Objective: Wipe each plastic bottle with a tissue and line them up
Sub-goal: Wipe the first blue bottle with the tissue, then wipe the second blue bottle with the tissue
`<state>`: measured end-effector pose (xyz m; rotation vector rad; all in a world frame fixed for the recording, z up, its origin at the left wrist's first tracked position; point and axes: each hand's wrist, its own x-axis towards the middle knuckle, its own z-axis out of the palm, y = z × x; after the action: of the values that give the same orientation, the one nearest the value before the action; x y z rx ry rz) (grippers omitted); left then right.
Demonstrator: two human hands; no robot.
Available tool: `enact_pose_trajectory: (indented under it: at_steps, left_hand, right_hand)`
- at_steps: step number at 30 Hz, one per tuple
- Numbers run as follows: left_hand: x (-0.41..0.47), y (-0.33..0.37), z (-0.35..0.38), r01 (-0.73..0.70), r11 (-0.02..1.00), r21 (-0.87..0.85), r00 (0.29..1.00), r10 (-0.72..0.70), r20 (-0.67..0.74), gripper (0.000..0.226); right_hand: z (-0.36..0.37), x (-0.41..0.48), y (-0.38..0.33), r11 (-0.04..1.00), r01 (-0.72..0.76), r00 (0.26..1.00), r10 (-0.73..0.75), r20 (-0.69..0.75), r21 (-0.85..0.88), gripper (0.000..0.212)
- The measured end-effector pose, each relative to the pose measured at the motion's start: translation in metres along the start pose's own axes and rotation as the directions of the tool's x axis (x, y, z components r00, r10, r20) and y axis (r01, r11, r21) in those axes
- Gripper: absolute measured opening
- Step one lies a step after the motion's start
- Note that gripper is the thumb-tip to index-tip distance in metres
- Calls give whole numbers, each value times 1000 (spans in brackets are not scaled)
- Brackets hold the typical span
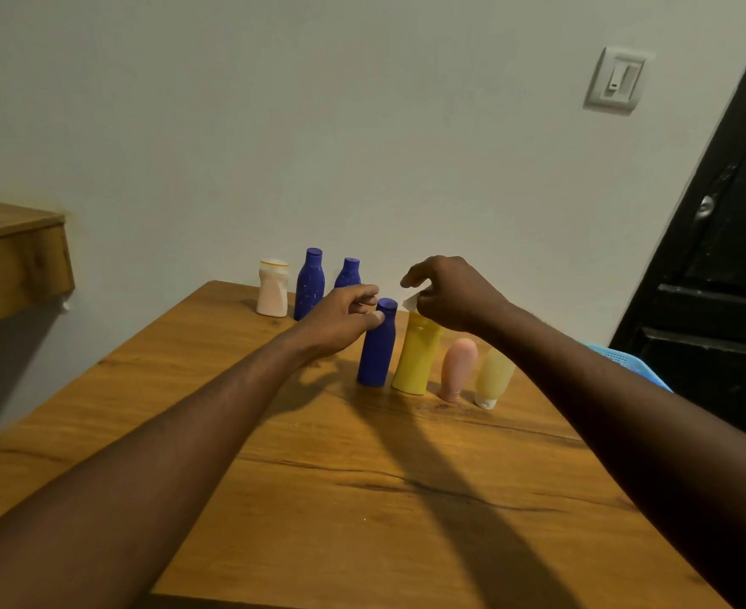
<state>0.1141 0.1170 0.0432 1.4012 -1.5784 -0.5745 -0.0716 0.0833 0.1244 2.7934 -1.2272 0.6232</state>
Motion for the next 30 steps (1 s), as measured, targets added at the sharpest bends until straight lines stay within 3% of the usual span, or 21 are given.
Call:
enact_pose_trajectory:
  at_steps: [9,16,19,23,30]
  left_hand:
    - [38,22,-34,-42,998,35,997,44,-60,52]
    - [100,6,-69,-57,952,300,979,112,-168,42]
    - [128,-4,-75,-39,906,422,989,95,-113,40]
    - [156,-16,-73,-27,770,637,999,35,1,45]
    - [182,-31,-66,-34,660,750,996,-41,81,47]
  right_hand:
    - [-19,53,-1,999,26,996,-23,-92,27,33]
    - [-17,112,-2,998,14,997,-9,-74,62,36]
    - [-5,135,4,997,-13,998,17,-54,77,23]
    - [17,155,14,996,-58,998,59,-15,72,9]
    - [45,168,31,995,-82,997,81,11,65,7]
